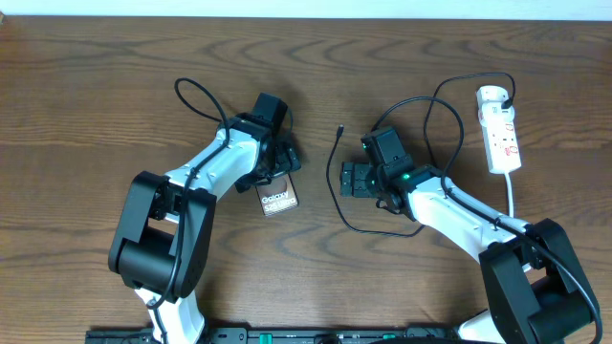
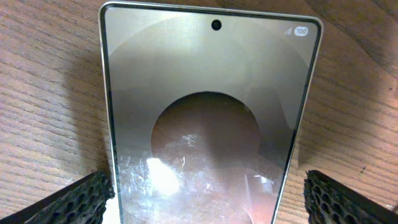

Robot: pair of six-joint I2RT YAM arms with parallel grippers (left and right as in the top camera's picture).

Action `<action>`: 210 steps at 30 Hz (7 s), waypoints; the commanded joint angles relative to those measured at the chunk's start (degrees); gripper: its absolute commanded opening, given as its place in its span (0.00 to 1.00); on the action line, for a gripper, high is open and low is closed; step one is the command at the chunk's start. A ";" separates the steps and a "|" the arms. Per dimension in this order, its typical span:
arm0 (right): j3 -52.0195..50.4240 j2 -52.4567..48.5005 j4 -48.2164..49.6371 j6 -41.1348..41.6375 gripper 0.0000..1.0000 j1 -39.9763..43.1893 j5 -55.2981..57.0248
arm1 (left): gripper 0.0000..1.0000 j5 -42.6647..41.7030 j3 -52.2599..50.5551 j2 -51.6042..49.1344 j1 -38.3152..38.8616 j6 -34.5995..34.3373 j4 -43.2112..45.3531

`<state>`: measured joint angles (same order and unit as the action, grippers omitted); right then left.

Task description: Plug charger to phone and switch on socket

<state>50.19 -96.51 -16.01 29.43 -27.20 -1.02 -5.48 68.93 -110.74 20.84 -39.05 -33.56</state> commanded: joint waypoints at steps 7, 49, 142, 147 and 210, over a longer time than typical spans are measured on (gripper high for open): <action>0.70 -0.26 -0.11 -0.81 0.93 0.63 0.87 | 0.70 -0.79 -3.43 -5.01 -0.13 -0.68 2.16; 0.70 -0.26 -0.22 -0.81 0.93 0.52 0.90 | 0.88 8.13 1.92 -5.31 2.08 3.43 -0.24; 0.70 -0.26 -0.09 -0.81 0.95 0.48 1.97 | 0.07 9.20 -1.22 2.71 3.30 3.19 1.92; 0.70 -0.26 -0.11 -0.79 0.95 0.48 1.97 | 0.07 9.16 -1.22 -0.42 3.37 3.19 1.92; 0.70 -0.26 -0.13 -0.79 0.95 0.48 1.97 | 0.63 0.94 -1.22 -1.38 3.34 3.23 -4.11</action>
<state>50.19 -96.51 -16.05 29.43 -27.22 0.01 -2.26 68.23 -110.15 24.21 -35.79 -38.11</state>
